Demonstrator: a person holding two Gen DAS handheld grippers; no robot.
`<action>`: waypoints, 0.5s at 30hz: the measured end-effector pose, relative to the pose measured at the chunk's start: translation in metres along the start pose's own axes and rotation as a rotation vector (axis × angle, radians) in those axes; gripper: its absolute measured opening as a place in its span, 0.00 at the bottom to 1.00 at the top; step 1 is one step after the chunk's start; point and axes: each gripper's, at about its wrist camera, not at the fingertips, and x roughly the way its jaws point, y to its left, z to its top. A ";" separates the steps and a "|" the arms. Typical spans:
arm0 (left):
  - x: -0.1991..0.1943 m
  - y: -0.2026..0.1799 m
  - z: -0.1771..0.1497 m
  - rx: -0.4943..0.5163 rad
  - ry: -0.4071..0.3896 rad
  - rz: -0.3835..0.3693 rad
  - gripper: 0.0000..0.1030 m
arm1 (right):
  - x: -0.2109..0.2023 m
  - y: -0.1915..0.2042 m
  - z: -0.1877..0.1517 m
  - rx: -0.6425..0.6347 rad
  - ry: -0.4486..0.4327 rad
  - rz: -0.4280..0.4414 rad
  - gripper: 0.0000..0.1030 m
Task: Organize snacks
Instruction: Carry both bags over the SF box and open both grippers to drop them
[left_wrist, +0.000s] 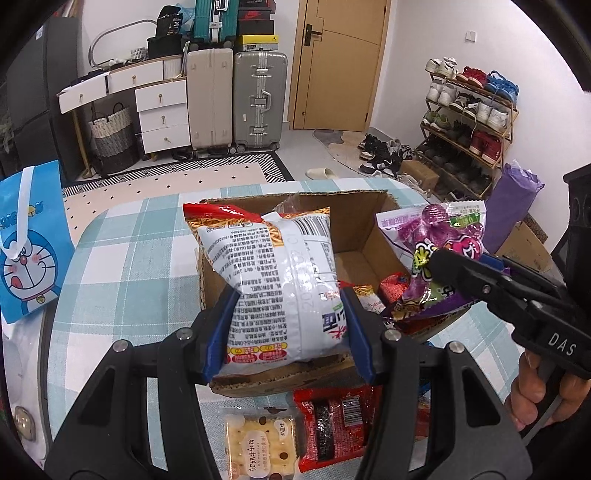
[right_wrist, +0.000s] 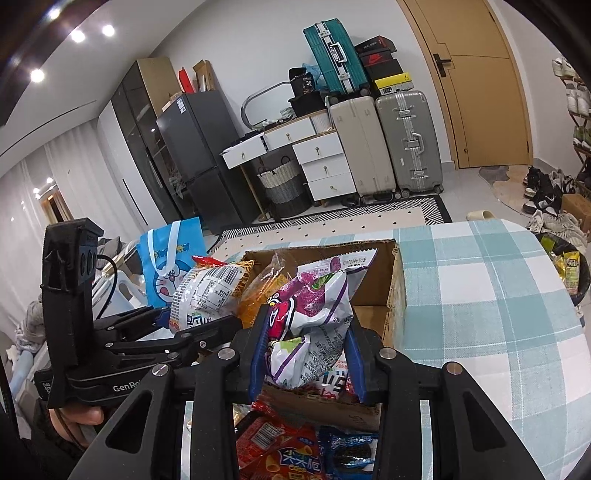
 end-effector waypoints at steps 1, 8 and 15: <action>0.000 -0.003 -0.002 0.004 0.000 -0.002 0.51 | 0.001 -0.001 0.000 -0.004 0.002 -0.007 0.35; 0.004 -0.004 -0.006 0.032 0.010 -0.005 0.51 | 0.001 0.000 -0.004 0.013 -0.008 -0.058 0.35; 0.012 -0.007 -0.002 0.049 0.017 -0.052 0.51 | -0.001 0.005 -0.005 0.029 0.010 -0.094 0.36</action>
